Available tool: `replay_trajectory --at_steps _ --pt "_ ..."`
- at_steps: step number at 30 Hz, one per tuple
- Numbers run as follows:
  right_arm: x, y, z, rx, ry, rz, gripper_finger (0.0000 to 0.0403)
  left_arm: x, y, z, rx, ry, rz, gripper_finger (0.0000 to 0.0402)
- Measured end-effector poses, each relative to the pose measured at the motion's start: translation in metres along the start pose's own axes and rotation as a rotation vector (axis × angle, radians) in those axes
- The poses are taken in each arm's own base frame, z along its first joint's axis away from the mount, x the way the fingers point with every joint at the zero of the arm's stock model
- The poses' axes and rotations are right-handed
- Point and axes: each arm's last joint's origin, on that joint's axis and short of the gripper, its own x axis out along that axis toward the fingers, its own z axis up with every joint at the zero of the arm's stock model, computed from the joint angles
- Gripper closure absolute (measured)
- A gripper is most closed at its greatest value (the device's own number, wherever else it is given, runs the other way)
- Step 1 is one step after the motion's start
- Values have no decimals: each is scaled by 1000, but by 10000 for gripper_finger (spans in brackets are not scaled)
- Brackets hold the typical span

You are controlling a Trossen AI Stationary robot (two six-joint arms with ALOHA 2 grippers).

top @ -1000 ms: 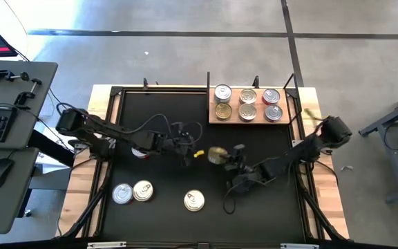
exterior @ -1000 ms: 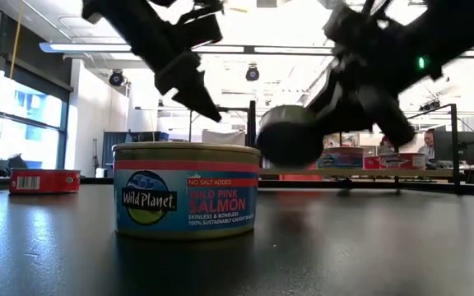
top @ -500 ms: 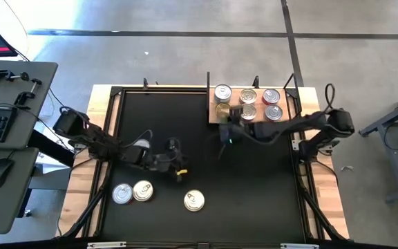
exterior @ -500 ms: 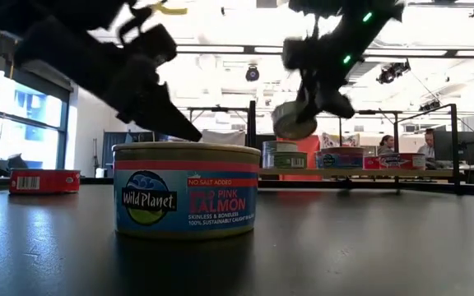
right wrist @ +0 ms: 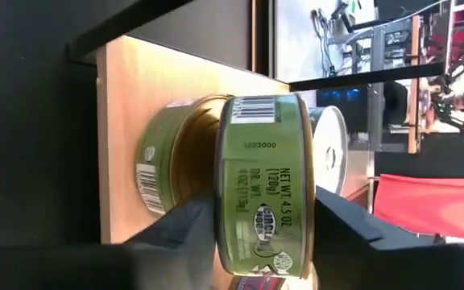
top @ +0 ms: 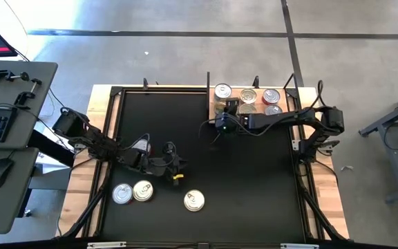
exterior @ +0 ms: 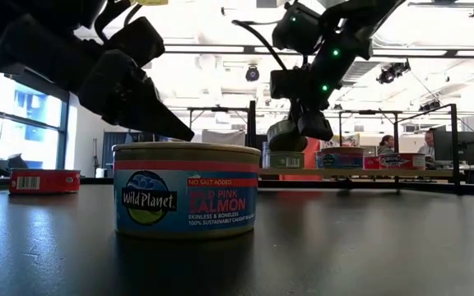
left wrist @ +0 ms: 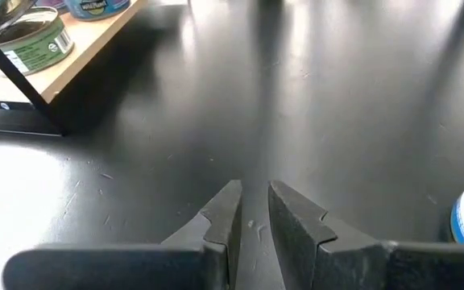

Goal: Stack canned seafood by type on shelf
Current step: Stack the green tuna can on top of the other green tuna can on the shelf

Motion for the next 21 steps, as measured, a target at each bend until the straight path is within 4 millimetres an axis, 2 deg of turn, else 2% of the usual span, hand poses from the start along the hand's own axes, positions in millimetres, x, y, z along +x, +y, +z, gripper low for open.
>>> replay_trajectory --at_steps 4,7,21 --pt "-2 2 1 -2 -9 12 184 0 0 0 -1 -3 0 348" --pt "-2 2 1 -1 -9 11 149 0 0 1 -4 -6 0 349" --pt "-1 2 1 25 -34 56 133 0 0 1 -5 -6 -1 349"
